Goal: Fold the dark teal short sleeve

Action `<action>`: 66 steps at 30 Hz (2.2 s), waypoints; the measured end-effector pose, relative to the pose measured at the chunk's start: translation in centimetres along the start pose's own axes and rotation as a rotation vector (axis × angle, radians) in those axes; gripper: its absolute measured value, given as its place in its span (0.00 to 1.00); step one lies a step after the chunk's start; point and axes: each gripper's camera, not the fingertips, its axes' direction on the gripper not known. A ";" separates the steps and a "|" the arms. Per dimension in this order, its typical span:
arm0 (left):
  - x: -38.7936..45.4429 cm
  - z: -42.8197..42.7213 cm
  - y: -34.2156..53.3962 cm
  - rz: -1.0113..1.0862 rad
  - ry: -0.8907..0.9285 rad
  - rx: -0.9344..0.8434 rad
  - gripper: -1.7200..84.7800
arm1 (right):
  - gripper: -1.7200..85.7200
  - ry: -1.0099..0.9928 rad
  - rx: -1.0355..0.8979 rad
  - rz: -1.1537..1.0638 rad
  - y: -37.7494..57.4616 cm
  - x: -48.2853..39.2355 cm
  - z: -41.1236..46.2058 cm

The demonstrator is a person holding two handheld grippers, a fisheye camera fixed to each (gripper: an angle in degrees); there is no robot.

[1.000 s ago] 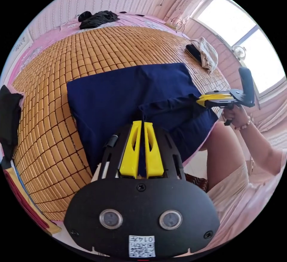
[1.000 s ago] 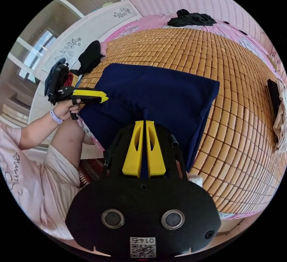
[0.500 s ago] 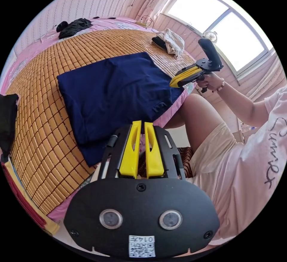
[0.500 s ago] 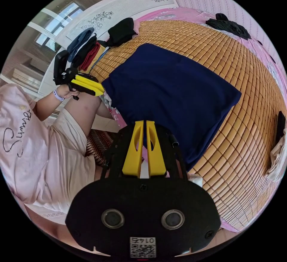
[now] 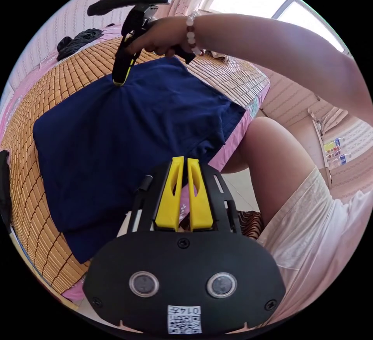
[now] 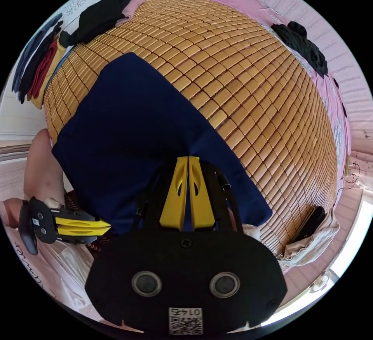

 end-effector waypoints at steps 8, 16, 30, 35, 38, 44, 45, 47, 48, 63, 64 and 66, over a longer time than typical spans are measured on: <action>0.5 1.8 1.2 0.018 0.017 0.018 0.01 | 0.01 0.010 -0.065 0.003 -2.5 2.3 0.9; 1.0 2.8 2.3 0.051 0.006 0.014 0.06 | 0.02 -0.175 0.234 0.223 5.2 6.5 -1.0; 6.1 2.6 1.8 0.295 0.090 0.209 0.19 | 0.08 -0.385 0.161 0.664 34.3 8.0 5.8; 7.8 5.8 -2.2 0.379 0.059 0.164 0.24 | 0.04 -0.468 0.297 0.644 36.8 9.0 4.8; 8.6 7.4 -3.9 0.401 0.017 0.163 0.24 | 0.03 -0.474 0.357 0.622 38.1 9.3 3.7; 9.5 8.9 -5.0 0.365 -0.087 0.062 0.05 | 0.03 -0.643 0.550 0.548 41.0 10.0 3.0; 9.5 8.9 -4.8 0.377 -0.086 0.047 0.04 | 0.03 -0.635 0.600 0.598 42.2 10.6 3.5; 9.1 8.5 -3.6 0.411 0.005 0.009 0.03 | 0.04 -0.641 0.632 0.703 43.9 11.7 4.9; 8.9 8.3 -3.2 0.412 0.025 0.009 0.03 | 0.05 -0.659 0.606 0.787 44.5 12.6 6.0; 4.6 1.4 5.3 0.349 0.257 0.044 0.02 | 0.05 -0.560 0.543 0.901 44.1 14.6 7.1; 4.6 1.0 5.0 0.351 0.279 0.053 0.02 | 0.04 -0.570 0.582 0.923 45.3 14.7 6.2; 4.7 0.4 4.2 0.363 0.309 0.050 0.02 | 0.04 -0.543 0.596 0.931 46.4 14.8 4.5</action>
